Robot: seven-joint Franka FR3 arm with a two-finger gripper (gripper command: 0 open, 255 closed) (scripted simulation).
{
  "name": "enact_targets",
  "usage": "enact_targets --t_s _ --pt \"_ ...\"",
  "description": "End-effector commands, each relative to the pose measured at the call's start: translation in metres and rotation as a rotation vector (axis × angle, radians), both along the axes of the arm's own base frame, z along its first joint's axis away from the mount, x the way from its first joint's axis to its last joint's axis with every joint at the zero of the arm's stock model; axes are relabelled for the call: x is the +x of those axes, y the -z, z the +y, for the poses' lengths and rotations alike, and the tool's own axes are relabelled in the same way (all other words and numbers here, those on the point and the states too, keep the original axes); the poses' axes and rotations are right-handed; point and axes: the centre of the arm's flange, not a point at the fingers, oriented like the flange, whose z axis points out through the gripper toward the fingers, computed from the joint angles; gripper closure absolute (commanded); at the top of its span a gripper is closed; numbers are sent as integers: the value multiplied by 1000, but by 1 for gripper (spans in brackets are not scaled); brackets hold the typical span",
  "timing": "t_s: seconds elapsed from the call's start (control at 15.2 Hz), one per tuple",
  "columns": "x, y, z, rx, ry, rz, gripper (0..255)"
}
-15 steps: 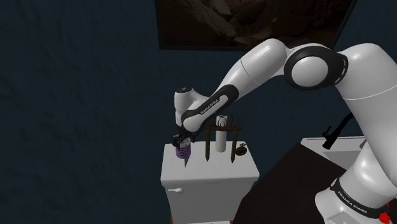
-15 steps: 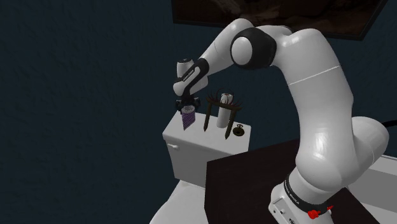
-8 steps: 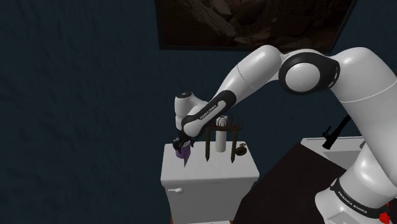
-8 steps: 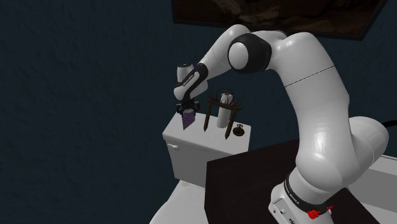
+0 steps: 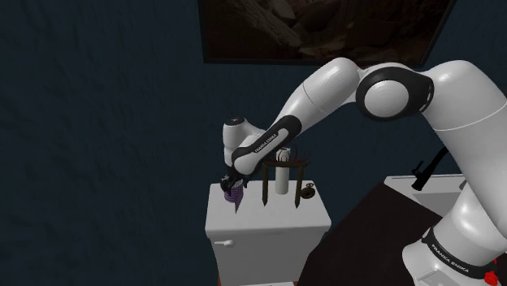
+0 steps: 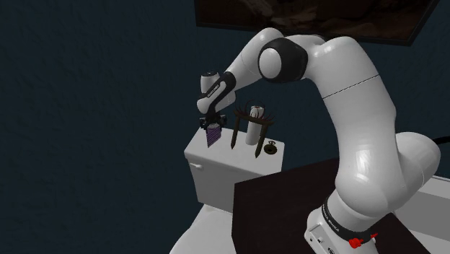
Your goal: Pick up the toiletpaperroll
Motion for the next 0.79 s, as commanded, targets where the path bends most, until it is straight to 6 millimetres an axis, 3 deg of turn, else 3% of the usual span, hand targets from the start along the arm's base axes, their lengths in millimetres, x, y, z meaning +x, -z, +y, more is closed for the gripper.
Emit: enact_targets --t_s 0.0,0.73 --pt "0 -4 -1 -1 1 0 255" --pt "0 -62 -1 -1 1 0 255"
